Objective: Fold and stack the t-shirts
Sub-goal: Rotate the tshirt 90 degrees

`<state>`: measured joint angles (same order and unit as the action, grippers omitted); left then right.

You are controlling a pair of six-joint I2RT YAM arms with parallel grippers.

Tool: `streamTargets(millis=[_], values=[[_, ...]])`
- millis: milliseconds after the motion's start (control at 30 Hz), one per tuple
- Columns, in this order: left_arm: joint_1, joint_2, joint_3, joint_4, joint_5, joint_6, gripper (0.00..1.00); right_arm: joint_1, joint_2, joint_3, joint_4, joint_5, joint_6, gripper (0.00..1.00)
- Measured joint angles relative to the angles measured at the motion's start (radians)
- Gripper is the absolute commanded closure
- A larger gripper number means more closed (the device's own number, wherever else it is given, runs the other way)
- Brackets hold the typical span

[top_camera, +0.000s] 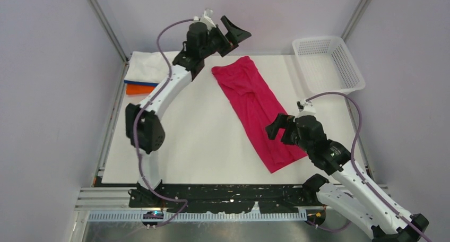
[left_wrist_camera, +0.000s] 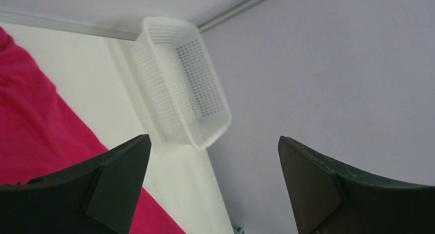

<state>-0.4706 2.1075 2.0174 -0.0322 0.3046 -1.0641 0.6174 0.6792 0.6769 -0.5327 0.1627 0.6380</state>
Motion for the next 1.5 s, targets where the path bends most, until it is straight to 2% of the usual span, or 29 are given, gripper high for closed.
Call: streamTargets(millis=[167, 267, 400, 500, 667, 867, 1000, 1267, 1500], values=[[-0.041, -0.432, -0.332, 0.04, 0.033, 0.107, 0.0, -0.123, 0.0, -0.016, -0.092, 0.022, -0.018, 0.05], [-0.087, -0.591, -0.548, 0.069, 0.035, 0.149, 0.0, -0.196, 0.07, -0.042, -0.082, 0.009, -0.047, 0.05], [-0.182, -0.706, -0.818, 0.012, -0.008, 0.221, 0.0, -0.263, 0.267, -0.072, -0.023, -0.016, -0.094, 0.05], [-0.244, -0.757, -0.921, -0.101, -0.05, 0.278, 0.0, -0.272, 0.414, -0.077, 0.027, -0.04, -0.122, 0.04], [-0.26, -0.883, -0.977, -0.222, -0.135, 0.339, 0.0, -0.272, 0.486, -0.122, 0.107, -0.092, -0.129, 0.04], [-0.255, -1.036, -1.045, -0.234, -0.235, 0.367, 0.0, -0.248, 0.428, -0.204, 0.225, -0.184, -0.086, 0.05], [-0.255, -1.041, -1.057, -0.249, -0.272, 0.374, 0.0, -0.122, 0.392, -0.245, 0.295, -0.24, -0.005, 0.05], [-0.255, -1.068, -1.061, -0.31, -0.367, 0.395, 0.0, 0.143, 0.395, -0.242, 0.309, -0.28, 0.173, 0.05], [-0.255, -1.158, -1.081, -0.358, -0.438, 0.395, 0.0, 0.311, 0.475, -0.135, 0.353, -0.245, 0.244, 0.05]])
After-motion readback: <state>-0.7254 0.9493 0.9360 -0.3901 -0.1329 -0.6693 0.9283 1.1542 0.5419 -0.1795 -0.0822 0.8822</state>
